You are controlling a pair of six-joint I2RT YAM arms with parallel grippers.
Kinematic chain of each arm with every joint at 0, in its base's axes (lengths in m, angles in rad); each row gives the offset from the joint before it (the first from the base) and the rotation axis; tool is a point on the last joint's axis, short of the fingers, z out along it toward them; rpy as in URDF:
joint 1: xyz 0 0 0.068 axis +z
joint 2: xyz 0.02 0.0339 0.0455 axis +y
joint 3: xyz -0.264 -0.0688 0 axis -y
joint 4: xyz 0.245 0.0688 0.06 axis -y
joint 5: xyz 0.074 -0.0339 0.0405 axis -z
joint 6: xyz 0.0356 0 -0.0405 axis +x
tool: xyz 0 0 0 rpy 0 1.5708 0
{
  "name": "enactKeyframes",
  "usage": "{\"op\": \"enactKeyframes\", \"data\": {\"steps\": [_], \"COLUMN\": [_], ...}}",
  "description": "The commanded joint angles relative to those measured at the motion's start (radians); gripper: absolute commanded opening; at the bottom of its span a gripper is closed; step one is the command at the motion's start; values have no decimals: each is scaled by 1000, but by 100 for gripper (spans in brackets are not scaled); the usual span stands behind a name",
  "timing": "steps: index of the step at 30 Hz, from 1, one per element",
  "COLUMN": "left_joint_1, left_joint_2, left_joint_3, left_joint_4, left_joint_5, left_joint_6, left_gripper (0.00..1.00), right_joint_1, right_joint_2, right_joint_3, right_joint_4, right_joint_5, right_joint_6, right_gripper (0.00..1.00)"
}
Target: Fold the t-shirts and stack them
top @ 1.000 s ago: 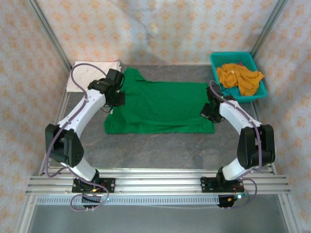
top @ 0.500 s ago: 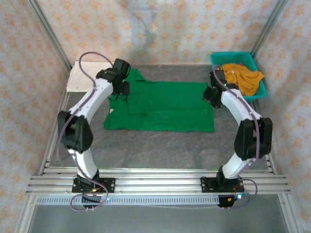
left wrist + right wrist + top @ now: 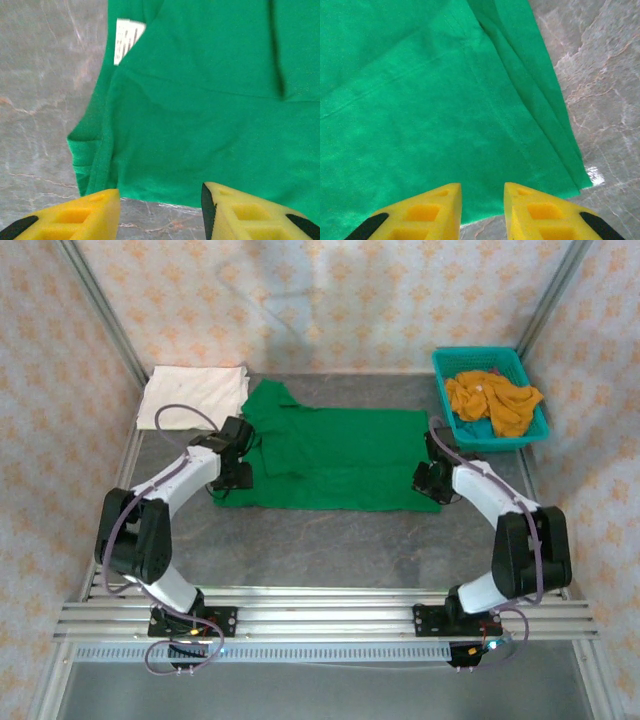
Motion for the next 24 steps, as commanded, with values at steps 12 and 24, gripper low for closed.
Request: {"op": "enactKeyframes", "data": {"steps": [12, 24], "left_joint_1": [54, 54], "left_joint_2": [-5, -302], "left_joint_3": [-184, -354], "left_joint_4": [57, -53], "left_joint_5": [76, 168], "left_joint_6": [-94, -207], "left_gripper": [40, 37], "right_joint_1": [2, 3], "right_joint_2": [100, -135], "right_joint_3": [-107, -207], "right_joint_4": [37, -94], "right_joint_5": [-19, -47], "right_joint_6": [61, 86], "right_gripper": [25, 25]}}
